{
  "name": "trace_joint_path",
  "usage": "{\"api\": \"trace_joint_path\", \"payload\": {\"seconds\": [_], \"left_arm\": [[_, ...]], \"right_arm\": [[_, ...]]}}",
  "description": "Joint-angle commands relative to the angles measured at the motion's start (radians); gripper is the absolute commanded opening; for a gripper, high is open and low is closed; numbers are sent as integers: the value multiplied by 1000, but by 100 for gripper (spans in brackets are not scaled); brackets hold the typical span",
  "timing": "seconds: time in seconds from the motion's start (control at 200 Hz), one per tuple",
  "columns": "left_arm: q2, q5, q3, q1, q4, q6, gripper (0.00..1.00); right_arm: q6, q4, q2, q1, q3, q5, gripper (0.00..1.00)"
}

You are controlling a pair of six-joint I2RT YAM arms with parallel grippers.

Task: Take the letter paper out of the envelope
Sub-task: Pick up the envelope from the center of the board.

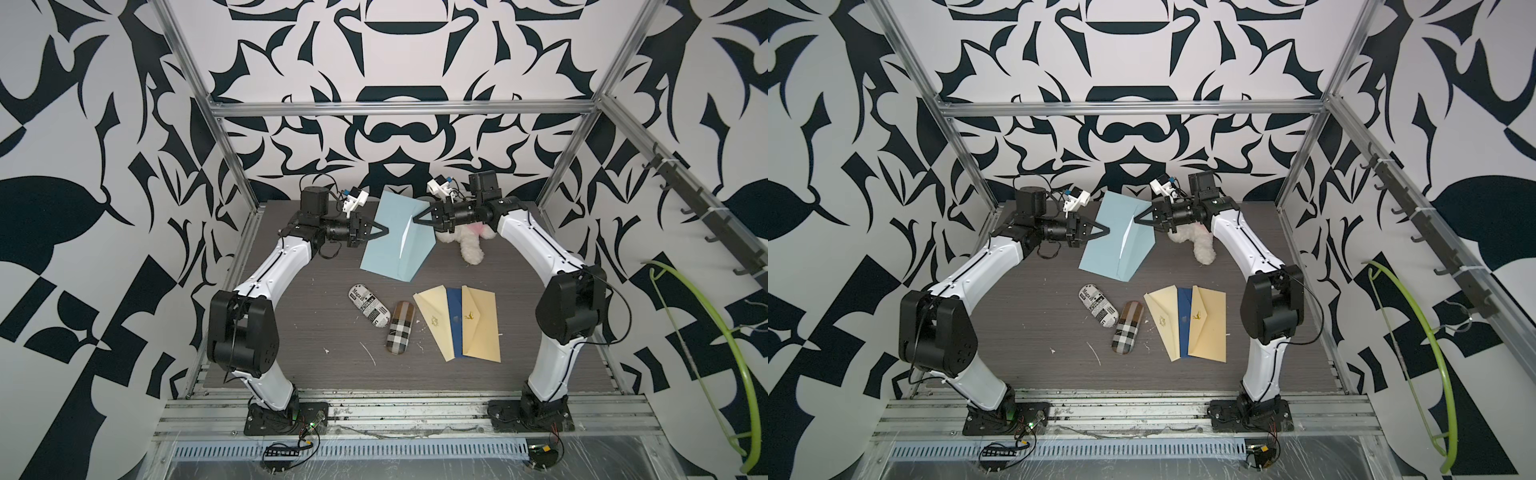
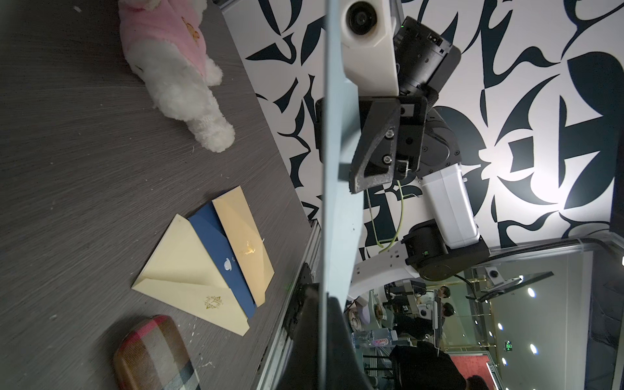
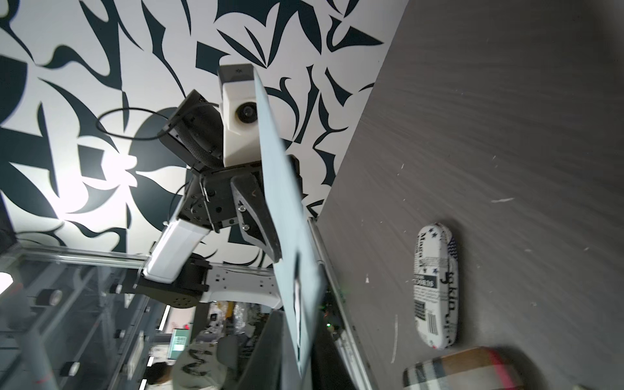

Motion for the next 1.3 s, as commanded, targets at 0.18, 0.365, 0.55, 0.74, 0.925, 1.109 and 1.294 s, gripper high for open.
{"api": "trace_joint_path", "payload": {"seconds": [0.18,0.365,0.55,0.74,0.925,1.109,1.294], "left_arm": [[-18,-114,-16,-9,171,-208,0],[-4,-156,-29,-15,241,-283,0],[17,-172,-5,-39,244,-295,0],[29,-173,-14,-46,368,-407,0],[38,-183,-33,-46,538,-558,0],[46,-190,-53,-47,633,-641,0],[44,-211,-67,-49,660,-664,0]], "right_arm": [[213,418,-232,-21,-312,162,44],[297,551,-343,-1,-493,290,49],[315,562,-378,54,-540,361,50],[320,595,-412,63,-617,450,49],[374,683,-408,55,-652,441,48],[491,846,-376,50,-675,419,48],[638,1045,-341,60,-704,416,48]]}}
